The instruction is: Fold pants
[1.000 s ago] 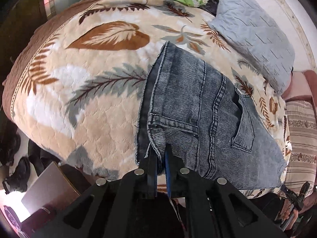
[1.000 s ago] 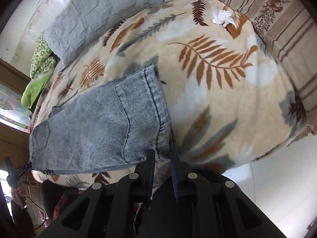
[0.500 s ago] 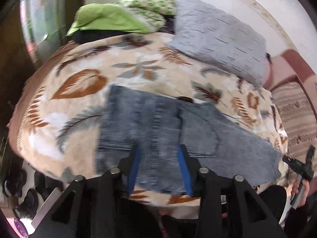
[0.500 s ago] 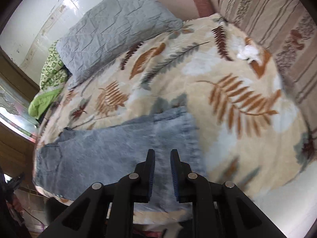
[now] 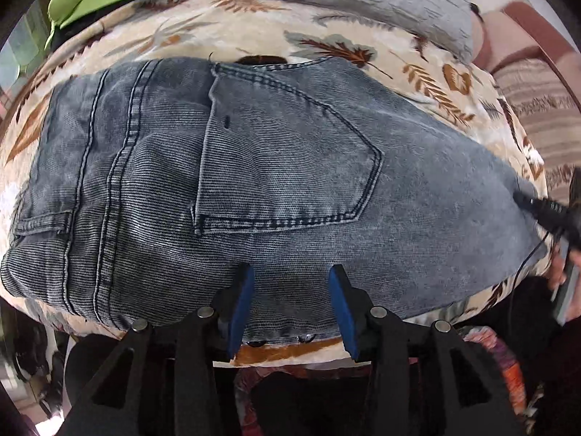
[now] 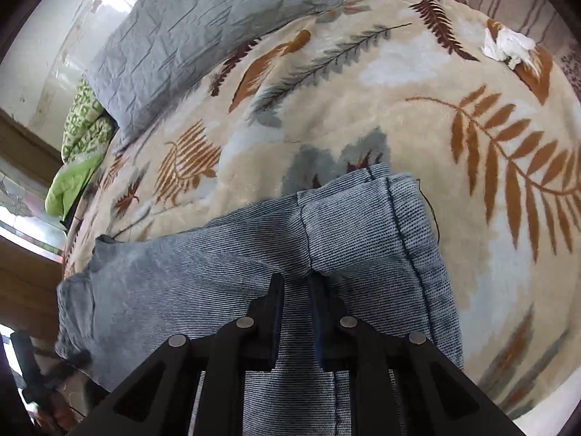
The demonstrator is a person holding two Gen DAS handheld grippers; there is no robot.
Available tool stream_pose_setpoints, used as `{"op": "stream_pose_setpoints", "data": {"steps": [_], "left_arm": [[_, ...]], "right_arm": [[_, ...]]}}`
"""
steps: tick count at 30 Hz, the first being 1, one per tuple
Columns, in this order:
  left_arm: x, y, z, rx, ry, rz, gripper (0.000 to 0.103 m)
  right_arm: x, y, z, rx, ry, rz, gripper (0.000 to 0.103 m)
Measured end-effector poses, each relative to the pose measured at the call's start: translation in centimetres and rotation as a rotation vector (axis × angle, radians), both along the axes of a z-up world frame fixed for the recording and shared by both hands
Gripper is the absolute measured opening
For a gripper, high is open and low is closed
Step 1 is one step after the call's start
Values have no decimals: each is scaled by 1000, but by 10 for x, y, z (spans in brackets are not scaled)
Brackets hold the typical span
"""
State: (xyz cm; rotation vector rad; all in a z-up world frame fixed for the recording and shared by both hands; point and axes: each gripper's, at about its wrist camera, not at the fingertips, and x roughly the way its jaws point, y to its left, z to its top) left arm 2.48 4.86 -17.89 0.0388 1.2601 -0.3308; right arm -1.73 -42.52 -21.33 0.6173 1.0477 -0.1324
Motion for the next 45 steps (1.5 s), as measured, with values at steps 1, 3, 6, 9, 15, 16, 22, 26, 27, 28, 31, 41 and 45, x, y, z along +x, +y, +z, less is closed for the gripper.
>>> {"op": "stream_pose_setpoints", "data": {"steps": [1, 3, 6, 9, 15, 16, 22, 26, 27, 28, 31, 41, 45], "left_arm": [[-4, -2, 0, 14, -15, -16, 44], [-7, -7, 2, 49, -30, -37, 44], [-7, -11, 7, 51, -12, -20, 45], [-7, -10, 18, 10, -14, -10, 45], [-8, -4, 37, 32, -90, 5, 45], [-5, -2, 38, 31, -91, 18, 45], [-2, 11, 35, 21, -78, 46, 45], [-8, 8, 31, 26, -90, 27, 45], [-9, 8, 30, 25, -91, 23, 45], [-10, 8, 30, 26, -93, 21, 45], [-11, 7, 24, 47, -86, 18, 47], [-16, 5, 7, 89, -69, -7, 51], [-17, 8, 6, 68, -60, -12, 51]], "right_arm": [[-1, 2, 4, -30, 6, -5, 16], [2, 13, 17, -121, 15, 1, 18], [14, 40, 37, -158, -29, 72, 19], [34, 72, 46, -141, -53, 173, 19], [78, 146, 44, -91, -51, 315, 19], [83, 162, 43, -76, -58, 349, 19], [119, 233, 47, -38, -108, 485, 19], [138, 257, 52, -113, -150, 511, 19], [141, 260, 52, -122, -158, 512, 26], [146, 262, 52, -125, -160, 513, 34], [156, 263, 50, -148, -171, 477, 74], [198, 298, 32, -200, -123, 595, 65], [209, 315, 18, -237, -61, 686, 20]]}}
